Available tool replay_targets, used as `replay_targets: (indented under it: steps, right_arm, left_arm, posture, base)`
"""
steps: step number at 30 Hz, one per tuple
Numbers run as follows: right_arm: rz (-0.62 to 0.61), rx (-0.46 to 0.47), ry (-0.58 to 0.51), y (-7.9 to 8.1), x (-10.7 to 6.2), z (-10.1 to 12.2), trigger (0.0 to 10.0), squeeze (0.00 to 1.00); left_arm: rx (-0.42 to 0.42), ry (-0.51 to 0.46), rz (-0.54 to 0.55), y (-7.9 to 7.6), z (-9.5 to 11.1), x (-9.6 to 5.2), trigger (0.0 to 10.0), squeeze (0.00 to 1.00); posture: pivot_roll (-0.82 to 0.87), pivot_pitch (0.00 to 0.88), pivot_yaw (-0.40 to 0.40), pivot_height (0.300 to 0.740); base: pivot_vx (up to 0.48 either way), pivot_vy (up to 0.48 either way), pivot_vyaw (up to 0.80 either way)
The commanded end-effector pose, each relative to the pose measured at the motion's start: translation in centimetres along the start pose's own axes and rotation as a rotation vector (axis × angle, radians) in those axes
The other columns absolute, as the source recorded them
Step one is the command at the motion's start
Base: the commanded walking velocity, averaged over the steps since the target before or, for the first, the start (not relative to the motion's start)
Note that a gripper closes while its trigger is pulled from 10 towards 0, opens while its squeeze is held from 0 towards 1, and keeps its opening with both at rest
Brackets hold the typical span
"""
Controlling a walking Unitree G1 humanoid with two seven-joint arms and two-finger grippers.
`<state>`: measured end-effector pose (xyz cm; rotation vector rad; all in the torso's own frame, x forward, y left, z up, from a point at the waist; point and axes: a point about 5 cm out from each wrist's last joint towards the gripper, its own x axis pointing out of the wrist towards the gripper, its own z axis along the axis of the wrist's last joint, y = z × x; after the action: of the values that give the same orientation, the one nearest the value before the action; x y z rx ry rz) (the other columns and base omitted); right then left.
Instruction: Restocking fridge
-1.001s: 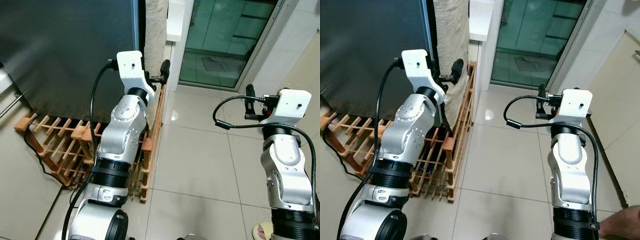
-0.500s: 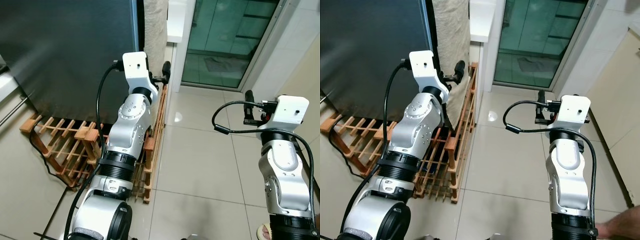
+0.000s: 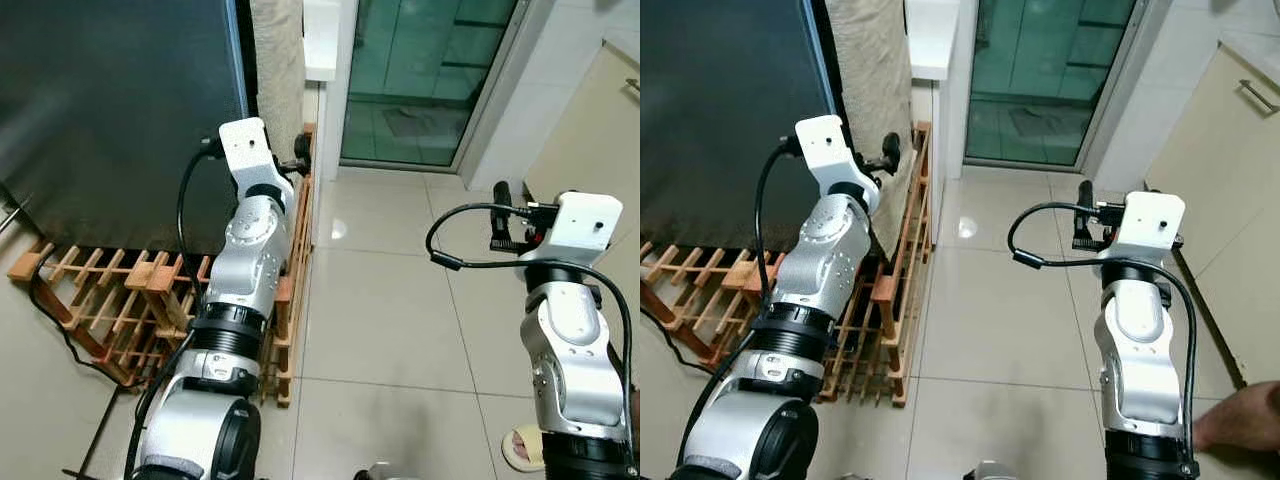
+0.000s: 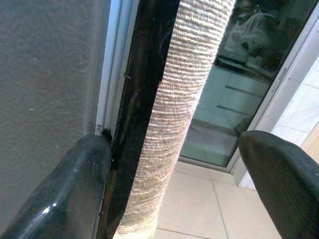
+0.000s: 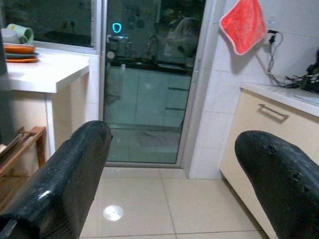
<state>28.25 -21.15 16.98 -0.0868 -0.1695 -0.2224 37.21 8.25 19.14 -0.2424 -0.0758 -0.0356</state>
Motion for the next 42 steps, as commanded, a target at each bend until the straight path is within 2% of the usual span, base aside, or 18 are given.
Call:
replay_targets:
  steps: [1, 6, 7, 11, 14, 15, 16, 21, 26, 29, 30, 32, 35, 37, 38, 39, 41, 42]
  right_arm:
    - [-0.007, -0.006, -0.004, -0.1, -0.1, 0.3, 10.0, 0.33]
    - [-0.009, -0.004, -0.007, 0.0, 0.0, 0.3, 10.0, 0.33]
    - [-0.012, -0.004, -0.010, -0.1, 0.0, 0.4, 10.0, 0.33]
    - [-0.012, -0.004, -0.011, -0.1, 0.1, 0.4, 10.0, 0.33]
    - [-0.015, -0.004, -0.013, -0.1, 0.1, 0.5, 10.0, 0.33]
    - [-0.015, -0.004, -0.013, -0.1, 0.1, 0.5, 10.0, 0.33]
    - [-0.018, -0.004, -0.016, -0.1, 0.2, 0.5, 10.0, 0.33]
    - [-0.020, -0.004, -0.019, 0.0, 0.3, 0.6, 10.0, 0.32]
    - [-0.021, -0.002, -0.020, 0.1, 0.4, 0.5, 10.0, 0.32]
    - [-0.024, 0.001, -0.020, 0.0, 0.5, 0.5, 10.0, 0.32]
    - [-0.026, 0.004, -0.019, -0.1, 0.5, 0.5, 10.0, 0.31]
    - [-0.026, 0.006, -0.017, -0.1, 0.4, 0.4, 10.0, 0.31]
    - [-0.027, 0.011, -0.015, -0.1, 0.4, 0.3, 10.0, 0.31]
    - [-0.028, 0.016, -0.013, -0.1, 0.5, 0.2, 10.0, 0.29]
    - [-0.022, 0.020, -0.006, 0.0, 0.6, 0.0, 10.0, 0.30]
    - [-0.022, 0.020, -0.006, 0.0, 0.6, 0.0, 10.0, 0.30]
    - [-0.011, 0.020, 0.000, 0.1, 0.9, -0.2, 10.0, 0.30]
    - [-0.011, 0.020, 0.000, 0.1, 0.9, -0.2, 10.0, 0.30]
  left_arm:
    - [0.003, -0.004, -0.097, -1.7, 0.2, 0.3, 10.0, 0.00]
    - [-0.043, -0.015, -0.273, -4.2, 0.2, -0.1, 10.0, 0.00]
    - [-0.068, -0.038, -0.418, -6.2, 0.4, -0.8, 10.0, 0.00]
    - [-0.085, -0.041, -0.465, -6.7, 0.4, -1.0, 10.0, 0.00]
    - [-0.173, -0.044, -0.620, -8.8, 0.6, -2.2, 10.0, 0.00]
    - [-0.173, -0.044, -0.620, -8.8, 0.6, -2.2, 10.0, 0.00]
    - [-0.287, -0.059, -0.767, -10.8, 0.9, -3.6, 10.0, 0.00]
    - [-0.426, -0.088, -0.956, -12.8, 1.8, -5.5, 10.0, 0.00]
    - [-0.505, -0.088, -1.060, -13.4, 2.2, -6.4, 10.0, 0.00]
    - [-0.436, -0.069, -0.985, -12.6, 1.4, -5.6, 10.0, 0.00]
    - [-0.337, -0.066, -0.899, -11.1, 0.7, -4.8, 10.0, 0.00]
    - [-0.246, -0.067, -0.805, -8.7, 0.1, -4.3, 10.0, 0.00]
    - [-0.233, -0.057, -0.711, -6.3, -0.2, -3.9, 10.0, 0.00]
    - [-0.185, -0.058, -0.557, -3.0, -0.5, -3.5, 10.0, 0.00]
    - [-0.129, -0.054, -0.330, 1.4, -1.0, -3.3, 10.0, 0.00]
    - [-0.129, -0.054, -0.330, 1.4, -1.0, -3.3, 10.0, 0.00]
    - [-0.070, -0.049, -0.169, 4.4, -1.4, -3.3, 10.0, 0.00]
    - [-0.070, -0.049, -0.169, 4.4, -1.4, -3.3, 10.0, 0.00]
  posture:
    - [-0.24, 0.003, -0.002, 0.740]
    - [-0.24, 0.003, -0.002, 0.740]
    - [-0.24, 0.010, 0.006, 0.740]
    - [-0.24, 0.010, 0.006, 0.740]
    - [-0.24, 0.010, 0.006, 0.740]
    - [-0.24, 0.010, 0.006, 0.740]
    - [-0.24, 0.011, 0.011, 0.740]
    - [-0.24, 0.011, 0.011, 0.740]
    - [-0.24, 0.011, 0.011, 0.740]
    - [-0.25, 0.008, 0.019, 0.740]
    - [-0.25, 0.005, 0.019, 0.740]
    - [-0.24, 0.003, 0.021, 0.740]
    - [-0.24, 0.000, 0.024, 0.740]
    - [-0.22, 0.000, 0.020, 0.740]
    - [-0.21, 0.000, 0.017, 0.740]
    - [-0.21, 0.000, 0.017, 0.740]
    - [-0.19, 0.000, 0.009, 0.740]
    - [-0.19, 0.000, 0.009, 0.740]
  base:
    - [0.000, 0.000, 0.00]
    - [0.000, 0.000, 0.00]
    - [0.000, 0.000, 0.00]
    - [0.000, 0.000, 0.00]
    - [0.000, 0.000, 0.00]
    - [0.000, 0.000, 0.00]
    - [0.000, 0.000, 0.00]
    - [0.000, 0.000, 0.00]
    - [0.000, 0.000, 0.00]
    - [0.000, 0.000, 0.00]
    - [0.000, 0.000, 0.00]
    - [0.000, 0.000, 0.00]
    - [0.000, 0.000, 0.00]
    - [0.000, 0.000, 0.00]
    - [0.000, 0.000, 0.00]
    - [0.000, 0.000, 0.00]
    - [0.000, 0.000, 0.00]
    - [0.000, 0.000, 0.00]
